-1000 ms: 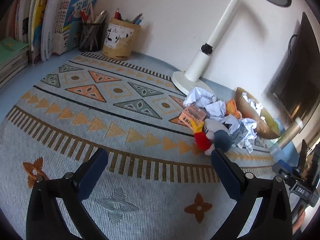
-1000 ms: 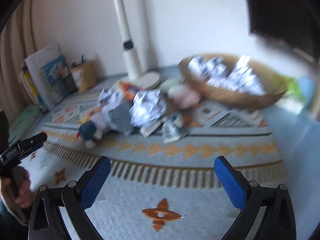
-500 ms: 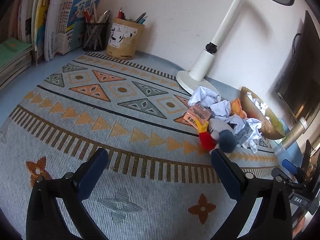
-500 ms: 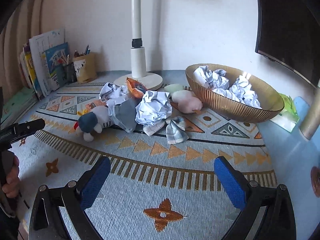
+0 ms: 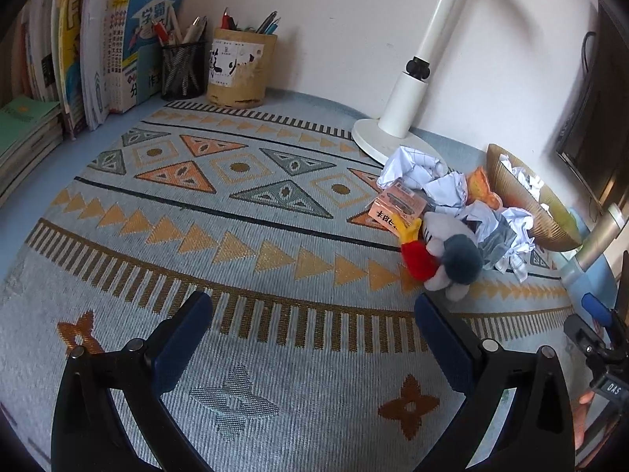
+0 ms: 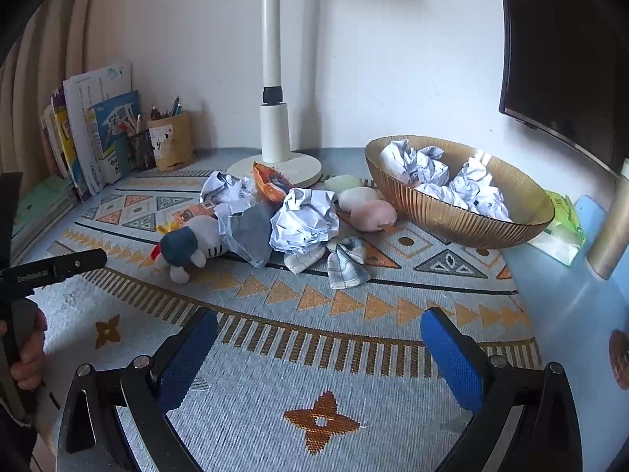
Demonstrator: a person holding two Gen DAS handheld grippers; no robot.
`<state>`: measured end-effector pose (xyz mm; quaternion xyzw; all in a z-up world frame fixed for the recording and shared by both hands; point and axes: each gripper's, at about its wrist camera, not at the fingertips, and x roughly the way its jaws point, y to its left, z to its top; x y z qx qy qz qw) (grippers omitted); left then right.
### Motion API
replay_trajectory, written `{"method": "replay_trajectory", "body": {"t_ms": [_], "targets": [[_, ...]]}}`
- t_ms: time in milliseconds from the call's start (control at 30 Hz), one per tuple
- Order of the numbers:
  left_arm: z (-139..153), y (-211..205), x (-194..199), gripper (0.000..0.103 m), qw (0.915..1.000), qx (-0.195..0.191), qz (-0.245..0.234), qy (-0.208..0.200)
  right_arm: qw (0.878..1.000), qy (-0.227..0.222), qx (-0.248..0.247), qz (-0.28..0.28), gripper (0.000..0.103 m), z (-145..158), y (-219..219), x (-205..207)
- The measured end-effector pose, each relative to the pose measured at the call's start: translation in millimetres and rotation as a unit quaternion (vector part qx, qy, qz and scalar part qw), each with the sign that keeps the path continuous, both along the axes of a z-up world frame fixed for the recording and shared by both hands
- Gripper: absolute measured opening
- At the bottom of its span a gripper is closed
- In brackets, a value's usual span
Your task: Organize objects
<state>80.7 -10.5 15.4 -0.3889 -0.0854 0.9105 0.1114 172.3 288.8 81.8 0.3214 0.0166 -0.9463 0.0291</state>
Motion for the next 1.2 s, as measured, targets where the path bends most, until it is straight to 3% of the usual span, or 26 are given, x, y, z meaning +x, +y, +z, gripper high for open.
{"method": "replay_trajectory", "body": {"t_ms": [367, 700, 867, 1033, 1200], "targets": [[1.2, -6.2, 1.5, 0.102, 0.9997, 0.023, -0.002, 0.007, 1.000, -0.008, 0.007, -0.008, 0.103, -2.3, -0.6, -4.4], [-1.9, -0.9, -2.0, 0.102, 0.9998, 0.013, -0.011, -0.005, 1.000, -0.008, 0.009, -0.006, 0.103, -3.1, -1.2, -4.1], [-2.8, 8.5, -1.9, 0.102, 0.9996, -0.021, -0.012, -0.011, 1.000, -0.008, -0.014, -0.005, 0.103, -1.7, 7.4, -2.6], [-3.9, 12.1, -2.9, 0.102, 0.9991, -0.018, -0.034, -0.015, 0.999, -0.017, -0.032, -0.011, 0.103, -3.0, 13.9, -5.4], [-1.0, 11.8, -0.3, 0.102, 0.9989, -0.008, -0.046, -0.006, 0.999, -0.027, -0.018, -0.024, 0.103, -6.8, 10.9, -11.4]]}}
